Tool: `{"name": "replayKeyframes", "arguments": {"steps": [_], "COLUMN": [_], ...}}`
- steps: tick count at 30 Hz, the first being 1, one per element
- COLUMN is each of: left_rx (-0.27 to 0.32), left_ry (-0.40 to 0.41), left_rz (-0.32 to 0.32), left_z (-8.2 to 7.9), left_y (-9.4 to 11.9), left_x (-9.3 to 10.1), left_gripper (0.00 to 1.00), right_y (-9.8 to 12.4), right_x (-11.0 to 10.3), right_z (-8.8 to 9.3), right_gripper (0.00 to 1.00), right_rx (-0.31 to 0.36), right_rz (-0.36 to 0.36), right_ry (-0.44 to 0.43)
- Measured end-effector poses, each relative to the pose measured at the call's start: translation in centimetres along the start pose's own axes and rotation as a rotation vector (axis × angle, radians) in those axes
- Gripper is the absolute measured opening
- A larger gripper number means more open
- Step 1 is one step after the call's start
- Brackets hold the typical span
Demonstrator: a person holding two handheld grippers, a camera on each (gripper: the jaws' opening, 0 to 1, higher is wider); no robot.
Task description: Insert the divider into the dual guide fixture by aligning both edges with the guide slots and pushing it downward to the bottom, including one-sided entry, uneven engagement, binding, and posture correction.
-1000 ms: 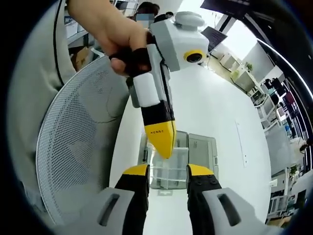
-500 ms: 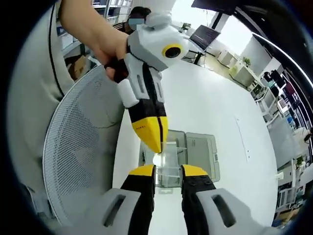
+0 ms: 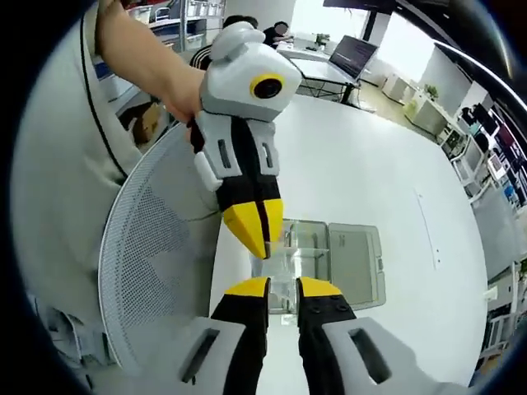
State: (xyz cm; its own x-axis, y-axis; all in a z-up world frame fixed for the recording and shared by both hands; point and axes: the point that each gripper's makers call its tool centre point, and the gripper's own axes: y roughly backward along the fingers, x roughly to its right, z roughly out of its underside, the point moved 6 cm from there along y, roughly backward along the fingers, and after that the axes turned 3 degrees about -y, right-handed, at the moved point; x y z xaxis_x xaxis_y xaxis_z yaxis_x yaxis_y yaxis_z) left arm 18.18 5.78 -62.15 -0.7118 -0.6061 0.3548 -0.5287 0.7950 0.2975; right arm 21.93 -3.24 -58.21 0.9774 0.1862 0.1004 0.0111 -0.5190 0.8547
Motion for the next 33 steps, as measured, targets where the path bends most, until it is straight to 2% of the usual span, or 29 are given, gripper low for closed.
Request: {"name": "replayKeyframes", "arguments": {"steps": [10, 22, 33], "left_rx": [-0.007, 0.000, 0.005], "left_ry": [-0.085, -0.166, -0.207], "left_rz": [0.012, 0.028, 0.039], "left_z": [-0.1, -0.4, -0.3], "left_y": [0.4, 0.6, 0.5], "left_x": [0.4, 0.8, 0.7], "left_gripper": [0.00, 0.00, 0.00], "right_y": [0.0, -0.5, -0.9], "right_x": [-0.2, -0.1, 0.0], "right_z": [-0.7, -1.2, -1.4], "right_gripper": [0.03, 0.01, 0.00], "right_rx": [-0.032, -0.063, -0.077], "right_rz": [-0.099, -0.175, -0.221], "right_ry": [-0.016, -0.039, -0.060]}}
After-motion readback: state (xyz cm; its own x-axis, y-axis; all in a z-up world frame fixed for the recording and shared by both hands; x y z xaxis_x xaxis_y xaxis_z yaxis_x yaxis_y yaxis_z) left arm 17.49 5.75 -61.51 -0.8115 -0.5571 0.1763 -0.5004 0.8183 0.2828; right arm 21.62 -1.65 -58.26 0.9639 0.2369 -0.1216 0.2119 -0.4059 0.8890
